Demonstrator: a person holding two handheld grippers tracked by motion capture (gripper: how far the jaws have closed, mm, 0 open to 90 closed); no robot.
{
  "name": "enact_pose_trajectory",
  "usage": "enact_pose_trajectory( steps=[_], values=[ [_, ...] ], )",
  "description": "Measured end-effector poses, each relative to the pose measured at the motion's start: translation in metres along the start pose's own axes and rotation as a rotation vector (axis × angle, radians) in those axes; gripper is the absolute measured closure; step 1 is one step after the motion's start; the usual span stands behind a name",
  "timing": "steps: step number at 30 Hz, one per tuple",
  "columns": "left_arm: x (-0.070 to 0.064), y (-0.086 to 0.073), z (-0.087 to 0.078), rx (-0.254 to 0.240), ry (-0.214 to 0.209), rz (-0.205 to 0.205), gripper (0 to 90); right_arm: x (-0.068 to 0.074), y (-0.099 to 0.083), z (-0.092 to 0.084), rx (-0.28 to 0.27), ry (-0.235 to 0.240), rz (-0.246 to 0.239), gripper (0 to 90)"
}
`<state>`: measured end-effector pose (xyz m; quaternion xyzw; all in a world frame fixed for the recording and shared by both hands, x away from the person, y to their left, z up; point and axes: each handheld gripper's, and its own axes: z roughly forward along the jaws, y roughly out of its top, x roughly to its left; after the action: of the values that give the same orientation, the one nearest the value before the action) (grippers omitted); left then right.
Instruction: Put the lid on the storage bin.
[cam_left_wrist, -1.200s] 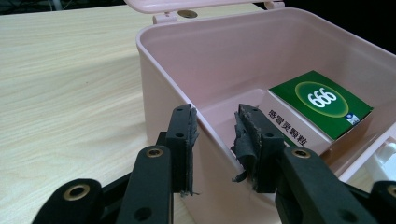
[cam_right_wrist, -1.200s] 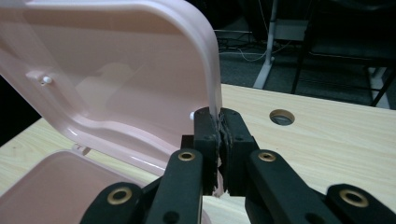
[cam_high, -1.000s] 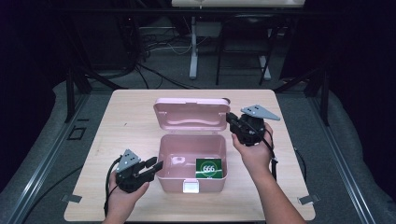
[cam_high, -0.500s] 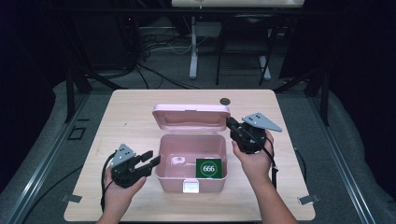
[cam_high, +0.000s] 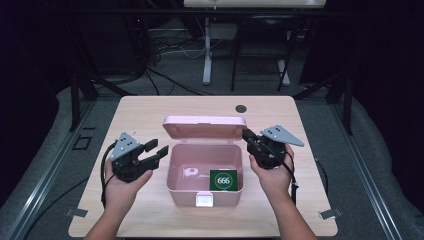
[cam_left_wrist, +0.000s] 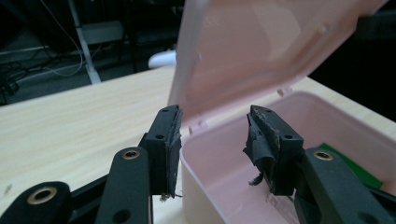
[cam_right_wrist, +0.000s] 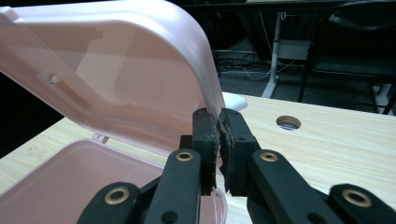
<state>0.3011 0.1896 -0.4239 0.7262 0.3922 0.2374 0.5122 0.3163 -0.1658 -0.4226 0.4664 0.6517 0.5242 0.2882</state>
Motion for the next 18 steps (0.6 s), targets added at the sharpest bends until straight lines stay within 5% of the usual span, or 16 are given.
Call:
enact_pose_trajectory(
  steps=[18],
  values=[
    [0.000, 0.041, 0.013, -0.037, 0.039, 0.025, 58.0, -0.001, -0.002, -0.002, 0.003, 0.017, 0.010, 84.7]
  ],
)
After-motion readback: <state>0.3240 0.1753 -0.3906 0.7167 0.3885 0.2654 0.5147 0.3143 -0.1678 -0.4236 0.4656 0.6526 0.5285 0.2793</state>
